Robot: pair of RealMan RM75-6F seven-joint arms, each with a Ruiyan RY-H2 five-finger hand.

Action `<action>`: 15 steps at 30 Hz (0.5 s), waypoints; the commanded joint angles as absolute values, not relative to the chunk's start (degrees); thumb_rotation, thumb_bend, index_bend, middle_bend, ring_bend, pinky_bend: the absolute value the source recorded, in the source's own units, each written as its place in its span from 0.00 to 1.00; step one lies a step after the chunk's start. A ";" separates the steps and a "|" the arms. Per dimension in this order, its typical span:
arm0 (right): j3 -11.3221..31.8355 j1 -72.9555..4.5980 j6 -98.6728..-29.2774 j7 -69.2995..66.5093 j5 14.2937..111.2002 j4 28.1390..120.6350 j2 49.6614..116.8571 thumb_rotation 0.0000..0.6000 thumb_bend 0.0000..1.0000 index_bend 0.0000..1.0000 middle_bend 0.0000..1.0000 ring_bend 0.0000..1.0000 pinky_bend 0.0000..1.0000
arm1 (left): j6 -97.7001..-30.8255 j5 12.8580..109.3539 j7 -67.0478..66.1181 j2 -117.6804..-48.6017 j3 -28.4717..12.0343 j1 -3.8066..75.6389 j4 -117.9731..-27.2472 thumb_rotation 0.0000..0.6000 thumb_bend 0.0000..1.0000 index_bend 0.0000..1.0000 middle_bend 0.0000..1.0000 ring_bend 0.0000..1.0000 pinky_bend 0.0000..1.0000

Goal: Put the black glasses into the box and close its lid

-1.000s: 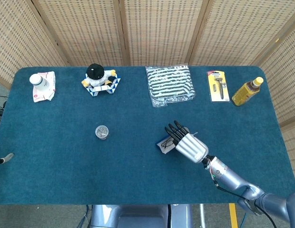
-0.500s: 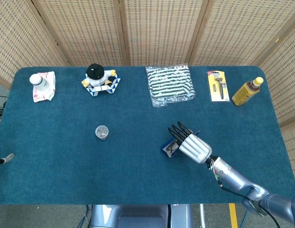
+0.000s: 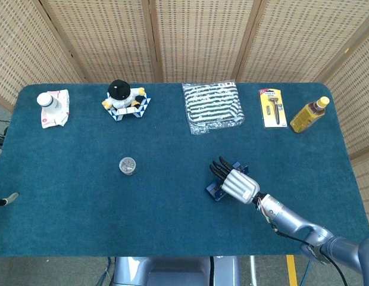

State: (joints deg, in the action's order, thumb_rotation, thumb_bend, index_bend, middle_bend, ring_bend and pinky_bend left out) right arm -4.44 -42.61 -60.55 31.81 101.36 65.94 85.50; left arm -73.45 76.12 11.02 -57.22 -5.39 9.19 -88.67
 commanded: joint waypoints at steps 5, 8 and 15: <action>-3.71 -42.96 -59.90 32.39 101.08 65.14 86.98 1.00 0.52 0.68 0.09 0.00 0.09 | -73.49 76.05 11.01 -57.23 -5.42 9.19 -88.68 1.00 0.00 0.00 0.00 0.00 0.00; -3.32 -43.00 -59.95 32.44 100.95 64.86 87.43 1.00 0.52 0.68 0.09 0.00 0.09 | -73.47 75.98 11.18 -57.17 -5.44 9.17 -88.65 1.00 0.00 0.00 0.00 0.00 0.00; -2.54 -43.48 -59.27 33.06 100.56 64.63 88.06 1.00 0.52 0.68 0.09 0.00 0.09 | -73.34 76.00 11.23 -57.17 -5.40 9.22 -88.57 1.00 0.00 0.00 0.00 0.00 0.00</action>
